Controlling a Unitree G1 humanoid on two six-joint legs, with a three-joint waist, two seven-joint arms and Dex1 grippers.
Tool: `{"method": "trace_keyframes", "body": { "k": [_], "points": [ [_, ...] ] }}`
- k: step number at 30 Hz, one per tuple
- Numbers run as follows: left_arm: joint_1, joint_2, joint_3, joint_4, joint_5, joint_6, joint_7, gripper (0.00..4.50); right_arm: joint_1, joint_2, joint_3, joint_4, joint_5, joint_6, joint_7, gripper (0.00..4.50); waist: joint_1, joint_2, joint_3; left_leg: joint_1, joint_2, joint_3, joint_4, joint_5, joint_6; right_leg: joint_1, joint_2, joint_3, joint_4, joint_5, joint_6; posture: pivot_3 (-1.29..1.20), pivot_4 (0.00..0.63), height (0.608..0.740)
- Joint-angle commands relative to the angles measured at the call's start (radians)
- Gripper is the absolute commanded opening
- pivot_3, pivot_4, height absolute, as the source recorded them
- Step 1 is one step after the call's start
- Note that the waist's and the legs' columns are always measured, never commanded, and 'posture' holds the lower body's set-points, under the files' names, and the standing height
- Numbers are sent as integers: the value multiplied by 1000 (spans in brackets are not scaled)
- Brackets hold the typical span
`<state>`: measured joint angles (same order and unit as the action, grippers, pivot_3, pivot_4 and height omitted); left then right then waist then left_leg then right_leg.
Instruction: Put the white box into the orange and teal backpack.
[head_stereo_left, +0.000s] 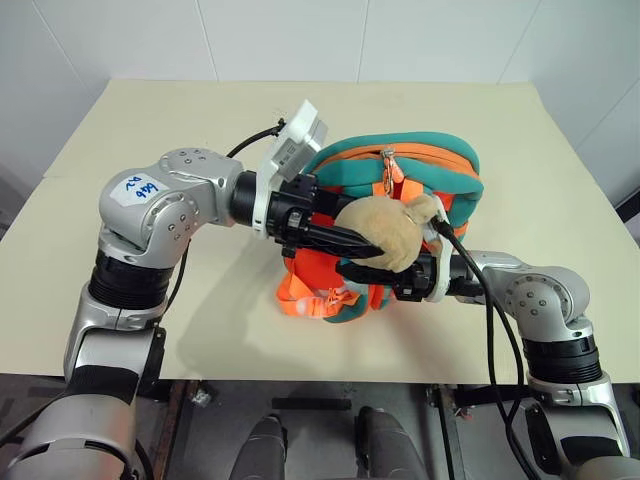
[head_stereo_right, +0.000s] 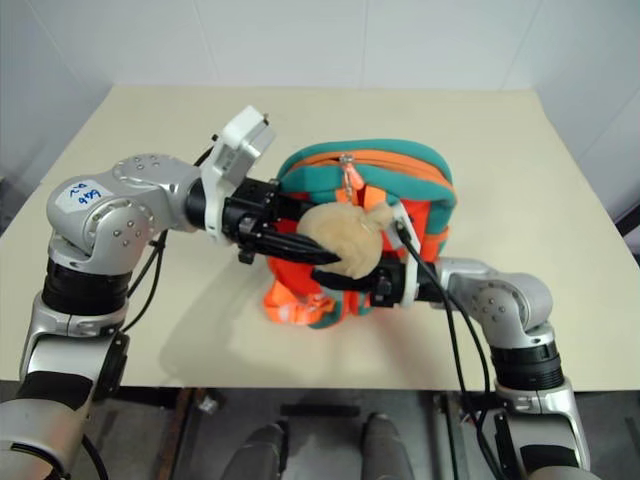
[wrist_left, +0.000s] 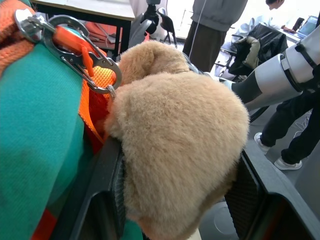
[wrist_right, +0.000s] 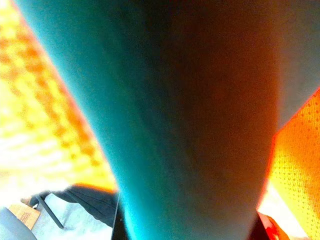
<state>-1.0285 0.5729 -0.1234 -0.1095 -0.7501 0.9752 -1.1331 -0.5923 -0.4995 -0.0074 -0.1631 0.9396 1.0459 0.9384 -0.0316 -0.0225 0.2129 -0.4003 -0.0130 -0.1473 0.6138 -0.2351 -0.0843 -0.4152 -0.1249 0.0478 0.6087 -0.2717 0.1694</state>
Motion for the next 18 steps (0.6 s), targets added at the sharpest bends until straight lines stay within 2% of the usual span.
{"method": "trace_keyframes", "body": {
  "k": [1, 8, 18],
  "points": [
    [-23, 63, 92, 2, -75, 35, -60, 2162, -11, 10, -4, -24, 12, -14, 6, 126, -2, 0, 0, 0, 0, 0, 0, 0, 0, 0, 0, 0, 0, 0, 0, 0, 150, 740],
    [-39, 233, 189, 108, -100, 64, -143, 2162, -7, 16, -6, -25, 13, -12, 1, 126, -6, 0, 0, 0, 0, 0, 0, 0, 0, 0, 0, 0, 0, 0, 0, 0, 150, 740],
    [61, 356, 229, 183, -83, 92, -154, 2162, -1, 23, -14, -30, 20, -5, -13, 126, -12, 0, 0, 1, 1, 0, -2, 0, 0, 0, 0, 0, 0, 0, -1, 0, 150, 740]
  ]
}}
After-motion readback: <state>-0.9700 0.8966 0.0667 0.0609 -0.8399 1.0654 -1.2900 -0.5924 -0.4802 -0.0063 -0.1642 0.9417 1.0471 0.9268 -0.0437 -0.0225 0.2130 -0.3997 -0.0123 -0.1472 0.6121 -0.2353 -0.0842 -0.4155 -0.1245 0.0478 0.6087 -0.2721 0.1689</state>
